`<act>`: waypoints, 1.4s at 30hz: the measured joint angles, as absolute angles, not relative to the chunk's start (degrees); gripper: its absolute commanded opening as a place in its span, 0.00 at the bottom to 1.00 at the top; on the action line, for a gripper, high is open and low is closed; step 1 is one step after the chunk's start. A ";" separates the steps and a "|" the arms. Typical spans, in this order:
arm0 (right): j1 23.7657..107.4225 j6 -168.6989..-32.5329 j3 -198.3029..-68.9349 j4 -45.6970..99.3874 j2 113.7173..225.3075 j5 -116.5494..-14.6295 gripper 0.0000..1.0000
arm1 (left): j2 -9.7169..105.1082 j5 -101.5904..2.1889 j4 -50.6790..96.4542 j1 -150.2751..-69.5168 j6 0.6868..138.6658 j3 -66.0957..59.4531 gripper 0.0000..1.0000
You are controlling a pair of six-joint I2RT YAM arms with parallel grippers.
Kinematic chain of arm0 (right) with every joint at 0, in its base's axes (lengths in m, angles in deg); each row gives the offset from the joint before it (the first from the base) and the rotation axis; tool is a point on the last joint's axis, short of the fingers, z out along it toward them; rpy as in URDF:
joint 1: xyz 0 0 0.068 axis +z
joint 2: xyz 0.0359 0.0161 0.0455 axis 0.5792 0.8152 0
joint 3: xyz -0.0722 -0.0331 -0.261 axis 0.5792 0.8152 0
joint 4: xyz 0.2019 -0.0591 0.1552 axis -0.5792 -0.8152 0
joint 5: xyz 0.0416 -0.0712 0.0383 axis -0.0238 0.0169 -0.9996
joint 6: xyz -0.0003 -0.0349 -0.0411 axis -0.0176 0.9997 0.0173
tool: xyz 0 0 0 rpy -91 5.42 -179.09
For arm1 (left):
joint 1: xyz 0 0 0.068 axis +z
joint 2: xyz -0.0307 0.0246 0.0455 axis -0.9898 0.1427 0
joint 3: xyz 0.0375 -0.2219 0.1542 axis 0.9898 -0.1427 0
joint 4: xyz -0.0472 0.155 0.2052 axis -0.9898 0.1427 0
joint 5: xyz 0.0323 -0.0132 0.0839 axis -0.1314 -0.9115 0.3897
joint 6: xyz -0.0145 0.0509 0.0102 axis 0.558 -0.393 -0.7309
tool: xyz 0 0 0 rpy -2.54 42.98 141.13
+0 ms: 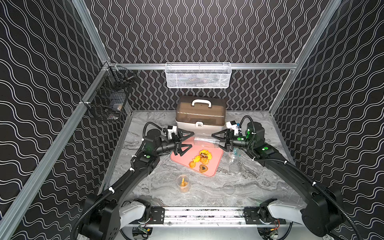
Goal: Pour the cookies out of the jar
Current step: Place the jar at the center of the board.
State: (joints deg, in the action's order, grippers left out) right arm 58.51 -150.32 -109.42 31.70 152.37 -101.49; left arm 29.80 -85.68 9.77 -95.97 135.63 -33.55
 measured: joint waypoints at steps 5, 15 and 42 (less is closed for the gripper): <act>57.37 -149.32 -108.24 27.74 149.31 -102.17 0.64 | 26.68 -87.29 22.77 -91.75 125.67 -29.16 0.99; 56.84 -142.15 -105.60 13.16 141.29 -101.03 0.64 | 23.42 -88.12 42.62 -90.07 108.88 -23.63 0.99; 56.82 -123.37 -106.97 -22.92 139.00 -84.05 0.63 | 23.68 -88.69 45.61 -90.03 105.08 -25.25 0.99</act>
